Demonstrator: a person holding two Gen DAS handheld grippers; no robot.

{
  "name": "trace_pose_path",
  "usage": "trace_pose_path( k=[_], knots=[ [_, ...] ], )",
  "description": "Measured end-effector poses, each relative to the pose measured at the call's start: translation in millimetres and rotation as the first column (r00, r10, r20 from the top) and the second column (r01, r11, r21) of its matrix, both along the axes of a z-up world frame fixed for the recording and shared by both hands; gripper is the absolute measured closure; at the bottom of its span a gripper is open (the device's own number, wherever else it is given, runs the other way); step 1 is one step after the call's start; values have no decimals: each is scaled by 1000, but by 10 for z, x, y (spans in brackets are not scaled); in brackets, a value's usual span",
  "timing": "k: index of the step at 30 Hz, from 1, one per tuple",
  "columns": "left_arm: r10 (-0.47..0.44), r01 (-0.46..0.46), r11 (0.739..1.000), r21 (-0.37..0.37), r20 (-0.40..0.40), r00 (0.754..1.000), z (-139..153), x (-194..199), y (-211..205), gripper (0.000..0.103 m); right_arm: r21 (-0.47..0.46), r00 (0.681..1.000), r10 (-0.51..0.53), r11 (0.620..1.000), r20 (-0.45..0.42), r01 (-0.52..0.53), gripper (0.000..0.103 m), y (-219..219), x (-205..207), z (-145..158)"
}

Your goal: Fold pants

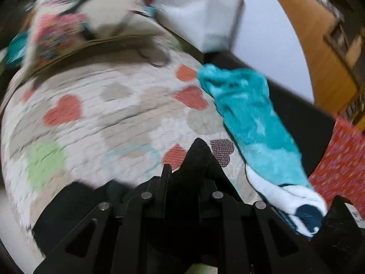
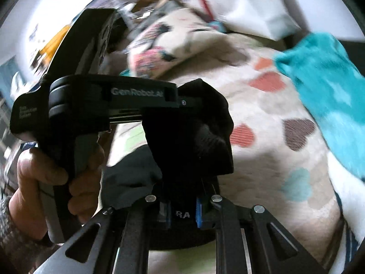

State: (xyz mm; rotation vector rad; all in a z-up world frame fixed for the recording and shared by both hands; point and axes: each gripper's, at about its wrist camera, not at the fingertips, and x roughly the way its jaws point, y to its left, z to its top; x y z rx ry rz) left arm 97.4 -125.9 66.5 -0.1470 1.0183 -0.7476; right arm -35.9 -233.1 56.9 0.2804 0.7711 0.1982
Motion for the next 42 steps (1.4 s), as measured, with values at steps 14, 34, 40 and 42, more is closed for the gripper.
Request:
trace_pose_path(
  k=[14, 34, 40, 42],
  knots=[
    [325, -376, 902, -214, -239, 915, -774, -244, 1829, 70, -394, 936, 344, 853, -72, -343, 84, 1718, -41, -389],
    [663, -669, 742, 52, -207, 719, -748, -633, 2591, 57, -362, 922, 373, 849, -106, -386, 28, 1290, -574, -233],
    [705, -720, 693, -32, -176, 687, -649, -921, 2616, 54, -319, 974, 223, 920, -48, -227, 39, 858, 96, 60],
    [667, -674, 738, 17, -164, 727, -709, -943, 2373, 53, -292, 973, 210, 929, -95, -229, 50, 841, 438, 9]
  ],
)
